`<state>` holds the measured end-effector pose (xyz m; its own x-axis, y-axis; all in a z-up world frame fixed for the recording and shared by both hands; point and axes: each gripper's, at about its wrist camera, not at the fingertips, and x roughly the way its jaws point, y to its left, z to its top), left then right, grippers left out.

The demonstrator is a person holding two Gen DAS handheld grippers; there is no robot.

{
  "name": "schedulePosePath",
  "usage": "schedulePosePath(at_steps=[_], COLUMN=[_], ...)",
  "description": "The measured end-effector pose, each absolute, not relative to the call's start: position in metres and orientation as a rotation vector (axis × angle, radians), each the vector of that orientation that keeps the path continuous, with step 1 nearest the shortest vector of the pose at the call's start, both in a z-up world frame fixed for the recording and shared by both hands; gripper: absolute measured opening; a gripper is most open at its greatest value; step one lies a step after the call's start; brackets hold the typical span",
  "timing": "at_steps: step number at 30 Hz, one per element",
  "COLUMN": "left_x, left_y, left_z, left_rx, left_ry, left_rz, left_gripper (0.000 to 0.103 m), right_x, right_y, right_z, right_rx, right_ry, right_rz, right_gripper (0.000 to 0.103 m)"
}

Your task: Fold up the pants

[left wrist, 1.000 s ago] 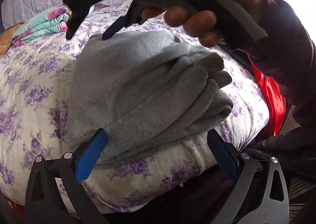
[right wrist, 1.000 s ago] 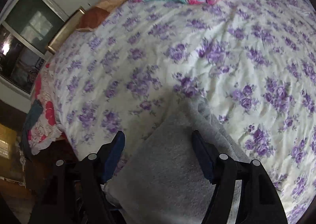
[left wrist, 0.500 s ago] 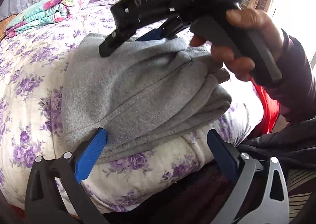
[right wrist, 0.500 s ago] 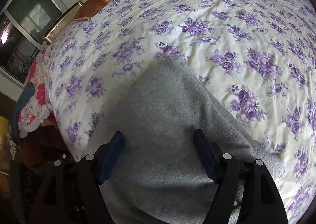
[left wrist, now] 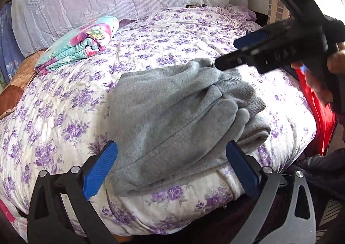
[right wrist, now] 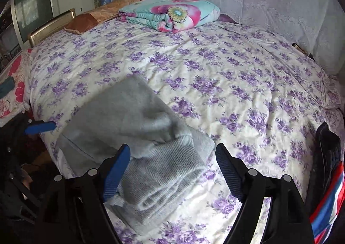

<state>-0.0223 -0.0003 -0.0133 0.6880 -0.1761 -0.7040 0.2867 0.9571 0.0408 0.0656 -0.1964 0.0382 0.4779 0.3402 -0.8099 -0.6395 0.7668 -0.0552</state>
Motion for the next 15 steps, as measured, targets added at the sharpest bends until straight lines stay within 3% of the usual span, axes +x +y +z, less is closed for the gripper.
schedulePosePath(at_steps=[3, 5, 9, 15], left_x=[0.002, 0.019, 0.013, 0.012], left_y=[-0.007, -0.007, -0.010, -0.006], left_z=[-0.027, -0.042, -0.048, -0.040], left_rx=[0.120, 0.100, 0.096, 0.069], left_ry=[0.836, 0.882, 0.879, 0.881], left_rz=[-0.291, -0.291, -0.277, -0.294], left_gripper=[0.098, 0.099, 0.099, 0.099], right_x=[0.072, 0.078, 0.094, 0.084], right_y=[-0.202, -0.206, -0.214, -0.223], right_z=[0.007, -0.008, -0.026, -0.013], right_rx=[-0.344, -0.293, -0.141, -0.092], right_ry=[0.960, 0.986, 1.084, 1.017], right_rz=[0.601, 0.601, 0.651, 0.670], right_gripper=[0.085, 0.094, 0.096, 0.096])
